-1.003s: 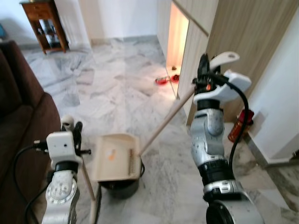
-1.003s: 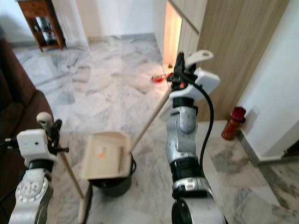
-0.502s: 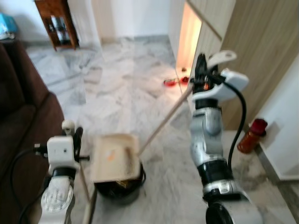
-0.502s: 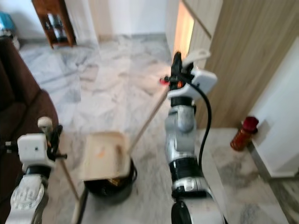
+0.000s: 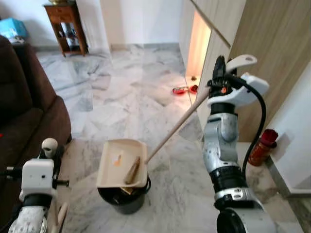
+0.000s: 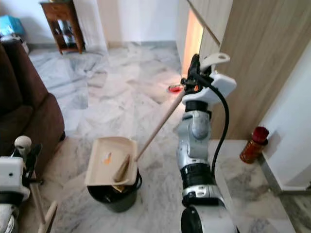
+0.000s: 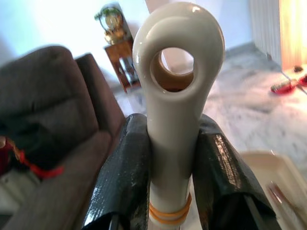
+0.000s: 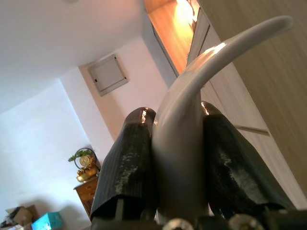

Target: Sweep floor

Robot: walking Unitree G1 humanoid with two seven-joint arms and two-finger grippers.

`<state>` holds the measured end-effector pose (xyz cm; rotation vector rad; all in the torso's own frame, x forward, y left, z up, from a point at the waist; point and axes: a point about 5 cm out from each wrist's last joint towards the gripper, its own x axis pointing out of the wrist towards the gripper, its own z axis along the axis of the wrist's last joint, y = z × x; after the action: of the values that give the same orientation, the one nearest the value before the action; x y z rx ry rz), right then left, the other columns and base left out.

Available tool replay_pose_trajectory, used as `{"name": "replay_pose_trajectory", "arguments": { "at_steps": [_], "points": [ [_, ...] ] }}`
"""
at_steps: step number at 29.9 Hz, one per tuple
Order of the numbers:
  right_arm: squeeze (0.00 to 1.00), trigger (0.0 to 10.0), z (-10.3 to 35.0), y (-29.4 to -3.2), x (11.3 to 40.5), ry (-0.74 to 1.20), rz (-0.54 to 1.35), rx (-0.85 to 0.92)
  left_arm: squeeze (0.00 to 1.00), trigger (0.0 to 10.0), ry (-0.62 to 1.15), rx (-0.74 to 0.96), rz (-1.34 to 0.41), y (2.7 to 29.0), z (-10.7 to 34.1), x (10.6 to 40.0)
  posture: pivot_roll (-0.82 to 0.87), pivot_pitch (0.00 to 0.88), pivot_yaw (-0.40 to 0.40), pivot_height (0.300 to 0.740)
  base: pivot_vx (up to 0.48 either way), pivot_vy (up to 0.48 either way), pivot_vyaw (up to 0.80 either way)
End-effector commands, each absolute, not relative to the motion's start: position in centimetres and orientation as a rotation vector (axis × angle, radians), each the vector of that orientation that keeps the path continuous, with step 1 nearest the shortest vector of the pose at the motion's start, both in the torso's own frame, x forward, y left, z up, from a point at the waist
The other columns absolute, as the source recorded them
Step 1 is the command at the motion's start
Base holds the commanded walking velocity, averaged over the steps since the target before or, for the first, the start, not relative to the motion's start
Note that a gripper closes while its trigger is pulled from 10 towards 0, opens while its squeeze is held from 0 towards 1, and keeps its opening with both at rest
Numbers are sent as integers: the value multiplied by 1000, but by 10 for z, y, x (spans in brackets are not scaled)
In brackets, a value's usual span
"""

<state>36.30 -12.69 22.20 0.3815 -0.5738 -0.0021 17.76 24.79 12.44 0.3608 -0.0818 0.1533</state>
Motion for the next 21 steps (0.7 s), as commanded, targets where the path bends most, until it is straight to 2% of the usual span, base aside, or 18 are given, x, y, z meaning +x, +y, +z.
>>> {"name": "replay_pose_trajectory", "arguments": {
  "at_steps": [1, 12, 21],
  "points": [
    [0, 10000, 238, -126, 364, -630, 6, 398, 0, 10000, -126, 389, 147, 247, 136, 177, 158, 0, 30, 740, 0, 0, 0],
    [0, 10000, 238, -126, 364, -629, 11, 396, 0, 10000, -166, 338, 199, 243, 141, 189, 153, 0, 26, 740, 0, 0, 0],
    [0, 10000, 237, -126, 364, -626, 10, 397, 0, 10000, -170, 344, 219, 247, 143, 190, 156, 0, 27, 740, 283, 0, 0]
  ]
}}
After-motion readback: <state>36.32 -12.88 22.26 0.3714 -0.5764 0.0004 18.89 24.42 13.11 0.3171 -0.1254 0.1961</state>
